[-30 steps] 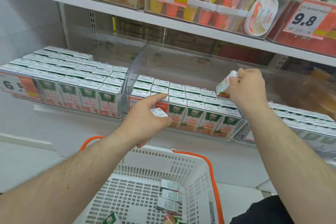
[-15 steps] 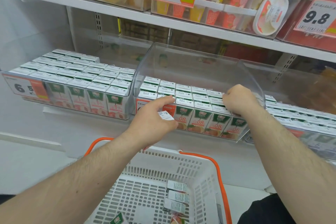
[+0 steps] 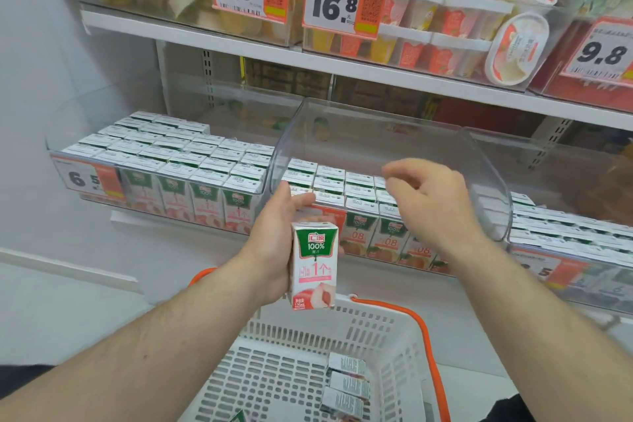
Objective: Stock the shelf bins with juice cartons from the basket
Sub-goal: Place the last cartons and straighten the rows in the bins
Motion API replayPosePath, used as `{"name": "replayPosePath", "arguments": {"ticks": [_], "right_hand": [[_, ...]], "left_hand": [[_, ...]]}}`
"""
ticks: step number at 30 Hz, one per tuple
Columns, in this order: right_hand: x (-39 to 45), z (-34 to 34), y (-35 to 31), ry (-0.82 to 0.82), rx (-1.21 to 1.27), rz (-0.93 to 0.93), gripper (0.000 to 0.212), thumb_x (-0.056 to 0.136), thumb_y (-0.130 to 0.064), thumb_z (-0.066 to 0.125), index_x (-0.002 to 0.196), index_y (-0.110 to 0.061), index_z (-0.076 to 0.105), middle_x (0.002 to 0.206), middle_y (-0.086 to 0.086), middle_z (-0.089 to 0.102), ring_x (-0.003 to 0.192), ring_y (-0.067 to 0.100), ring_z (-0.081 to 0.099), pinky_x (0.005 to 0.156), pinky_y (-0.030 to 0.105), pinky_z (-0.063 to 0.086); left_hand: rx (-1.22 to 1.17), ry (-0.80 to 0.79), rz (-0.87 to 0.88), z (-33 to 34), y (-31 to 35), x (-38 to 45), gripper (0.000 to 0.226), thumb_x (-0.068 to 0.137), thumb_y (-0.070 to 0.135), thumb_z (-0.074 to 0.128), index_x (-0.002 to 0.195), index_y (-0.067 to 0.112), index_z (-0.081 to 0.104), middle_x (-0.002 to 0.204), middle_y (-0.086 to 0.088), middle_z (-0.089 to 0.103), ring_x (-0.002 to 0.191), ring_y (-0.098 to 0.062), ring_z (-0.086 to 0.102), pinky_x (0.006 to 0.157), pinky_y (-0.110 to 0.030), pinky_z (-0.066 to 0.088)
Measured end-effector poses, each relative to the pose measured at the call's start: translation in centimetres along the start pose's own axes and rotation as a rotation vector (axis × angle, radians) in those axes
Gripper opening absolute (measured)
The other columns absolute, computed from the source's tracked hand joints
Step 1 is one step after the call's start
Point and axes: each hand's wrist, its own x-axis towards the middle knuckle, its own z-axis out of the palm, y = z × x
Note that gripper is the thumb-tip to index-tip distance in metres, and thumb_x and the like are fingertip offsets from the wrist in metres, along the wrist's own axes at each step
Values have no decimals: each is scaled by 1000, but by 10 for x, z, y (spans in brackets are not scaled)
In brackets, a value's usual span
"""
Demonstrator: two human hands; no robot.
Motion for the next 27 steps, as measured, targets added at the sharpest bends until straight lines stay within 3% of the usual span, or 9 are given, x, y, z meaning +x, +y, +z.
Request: {"name": "replayPosePath", "arguments": {"ticks": [2, 4, 7, 10, 12, 14, 18, 22, 27], "right_hand": [[-21, 6, -26, -278, 130, -64, 24, 83, -14, 68, 101, -30, 70, 86, -19, 65, 71, -3, 54, 68, 14, 43], [-36, 16, -39, -508, 106, -141, 32, 78, -19, 76, 102, -37, 65, 88, -13, 62, 73, -1, 54, 69, 17, 44], [-43, 26, -41, -604, 86, -179, 20, 77, -27, 80, 81, -39, 65, 82, -15, 61, 75, 2, 59, 69, 24, 47], [-44, 29, -36, -612, 180, -89, 25, 74, -20, 85, 74, -35, 64, 74, -17, 66, 69, 3, 63, 67, 28, 51], [-42, 30, -34, -545, 305, -3, 20, 74, -12, 84, 80, -24, 69, 79, -3, 72, 71, 12, 65, 72, 38, 54], [-40, 30, -34, -452, 517, 121, 12, 78, -3, 78, 82, -10, 69, 79, 15, 70, 72, 24, 63, 76, 46, 54], [-38, 35, -38, -375, 787, 293, 3, 87, -4, 67, 87, -3, 70, 82, 18, 70, 77, 28, 63, 74, 39, 53], [-31, 36, -54, -345, 875, 330, 20, 83, -23, 69, 99, -12, 72, 88, 18, 70, 65, 23, 57, 56, 31, 41], [-12, 43, -95, -302, 623, 204, 16, 95, -36, 55, 92, -28, 68, 68, -15, 67, 58, 9, 57, 47, 19, 38]], "left_hand": [[-24, -18, -18, -1, 0, -2, 58, 97, 62, 29, 129, 20, 52, 96, -18, 72, 64, -33, 67, 65, -41, 53], [-24, -56, -35, 0, 0, -4, 58, 98, 61, 27, 129, 19, 52, 105, -19, 69, 73, -32, 69, 69, -41, 54], [64, -115, -37, 0, 1, -8, 57, 98, 59, 27, 127, 18, 54, 115, -21, 66, 83, -33, 69, 70, -39, 54], [251, -173, -25, -7, 6, -10, 63, 98, 58, 27, 124, 10, 58, 107, -21, 68, 83, -30, 66, 70, -37, 53], [354, -225, -22, -14, 15, -11, 66, 93, 59, 32, 120, 6, 61, 102, -19, 67, 86, -29, 63, 74, -38, 51], [450, -286, -15, -23, 23, -13, 61, 82, 57, 54, 118, 8, 63, 102, -18, 67, 87, -28, 62, 76, -38, 50], [586, -347, 47, -39, 29, -18, 55, 68, 16, 73, 121, 9, 60, 97, -11, 70, 86, -24, 66, 69, -33, 56], [502, -319, 166, -50, 42, -19, 46, 69, 3, 77, 112, 6, 63, 89, -7, 72, 77, -20, 67, 62, -25, 55], [538, -304, 246, -72, 62, -23, 30, 84, -3, 65, 110, 11, 65, 93, -6, 74, 82, -18, 67, 67, -25, 56]]}}
